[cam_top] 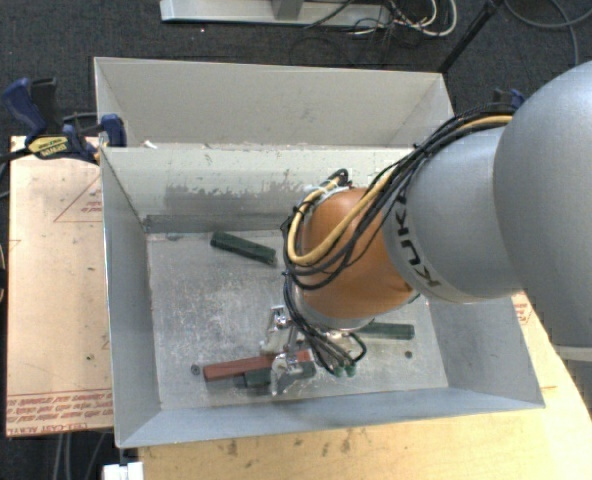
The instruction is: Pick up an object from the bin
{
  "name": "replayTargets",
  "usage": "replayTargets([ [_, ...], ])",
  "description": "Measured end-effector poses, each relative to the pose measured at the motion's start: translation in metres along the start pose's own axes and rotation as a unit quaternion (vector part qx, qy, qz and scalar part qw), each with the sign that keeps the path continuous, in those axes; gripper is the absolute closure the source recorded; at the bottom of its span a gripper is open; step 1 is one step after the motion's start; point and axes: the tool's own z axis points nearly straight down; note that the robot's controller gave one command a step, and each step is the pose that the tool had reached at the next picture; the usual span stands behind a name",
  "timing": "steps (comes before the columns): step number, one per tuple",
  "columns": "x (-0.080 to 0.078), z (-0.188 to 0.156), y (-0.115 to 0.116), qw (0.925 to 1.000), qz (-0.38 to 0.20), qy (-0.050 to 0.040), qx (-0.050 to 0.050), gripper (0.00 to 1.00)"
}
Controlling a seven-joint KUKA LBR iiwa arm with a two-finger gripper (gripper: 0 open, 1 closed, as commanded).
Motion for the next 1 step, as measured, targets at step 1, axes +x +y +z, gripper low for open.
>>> replayTargets([
  [1, -0.0001, -0.0207, 0.0001, 1.0000, 0.000, -0.0005, 0.000, 1.00],
])
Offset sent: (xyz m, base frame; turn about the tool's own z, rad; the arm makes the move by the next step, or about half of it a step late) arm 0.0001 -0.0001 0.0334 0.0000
